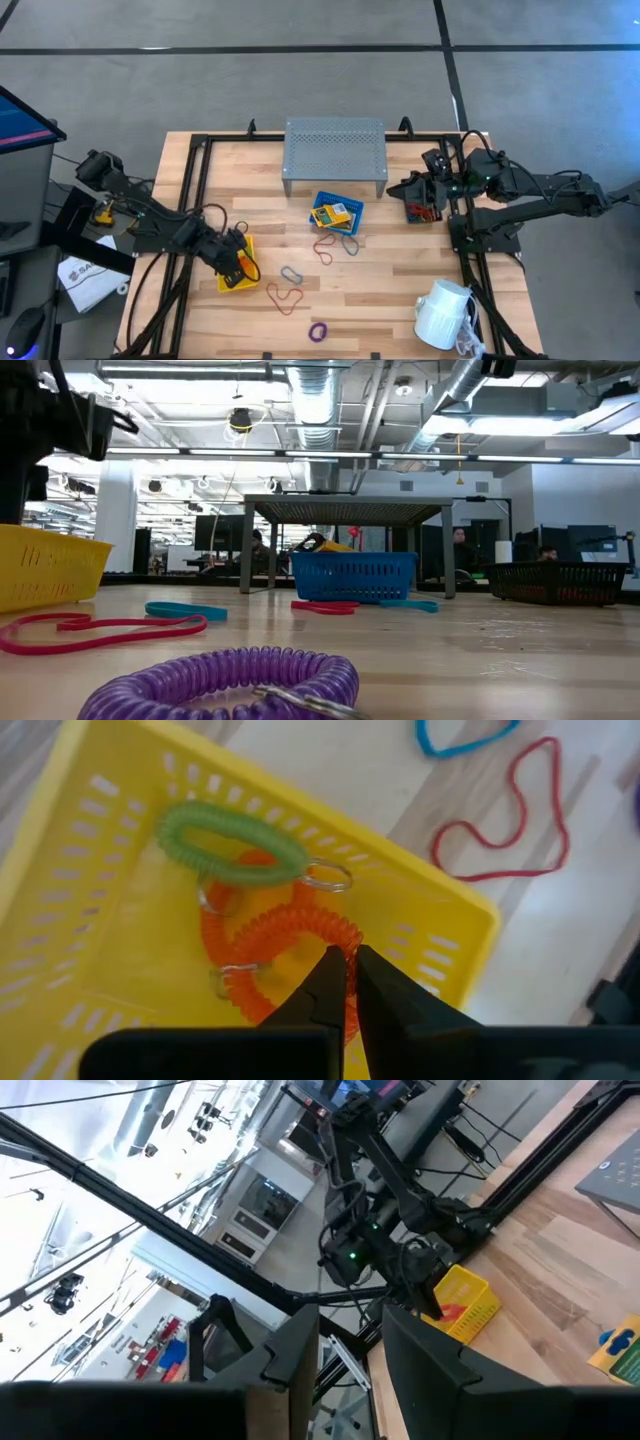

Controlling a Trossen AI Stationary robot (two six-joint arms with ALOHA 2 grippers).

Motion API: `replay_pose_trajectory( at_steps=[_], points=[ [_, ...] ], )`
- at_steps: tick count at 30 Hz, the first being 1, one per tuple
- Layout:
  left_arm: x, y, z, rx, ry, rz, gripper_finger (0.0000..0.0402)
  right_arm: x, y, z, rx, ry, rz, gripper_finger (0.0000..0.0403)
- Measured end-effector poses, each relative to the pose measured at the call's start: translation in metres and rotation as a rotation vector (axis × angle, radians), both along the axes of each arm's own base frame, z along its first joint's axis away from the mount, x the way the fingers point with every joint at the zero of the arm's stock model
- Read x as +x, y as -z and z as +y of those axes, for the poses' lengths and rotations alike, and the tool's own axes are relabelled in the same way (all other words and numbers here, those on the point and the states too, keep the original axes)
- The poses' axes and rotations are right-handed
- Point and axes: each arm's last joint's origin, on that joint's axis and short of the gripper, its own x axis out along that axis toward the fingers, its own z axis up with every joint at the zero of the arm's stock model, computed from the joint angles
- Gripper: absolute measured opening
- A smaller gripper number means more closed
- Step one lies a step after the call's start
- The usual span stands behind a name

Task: Pick & Place Office Desk Supplies
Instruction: Put the orange spring keychain into the yellow bin

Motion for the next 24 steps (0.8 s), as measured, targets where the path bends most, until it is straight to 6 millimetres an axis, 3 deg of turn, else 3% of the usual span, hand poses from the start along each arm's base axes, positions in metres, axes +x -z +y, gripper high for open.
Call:
replay_pose_trajectory(
  at_steps=[14,18,24],
  points=[
    [-0.0021,0.0055,0.0013,0.003,0.004,0.012,0.0019,0.0,0.0001,0.0005,0.0,-0.003,0.001,0.0111],
    [0.0004,0.0039,-0.0012,-0.023,0.05,-0.015,0.0058,0.0,0.0001,0.0005,0.0,-0.003,0.001,0.0111],
    [0.0025,0.0027,-0.0026,-0.028,0.084,-0.042,0.015,0.0,0.0001,0.0005,0.0,-0.003,0.001,0.0111]
  ],
)
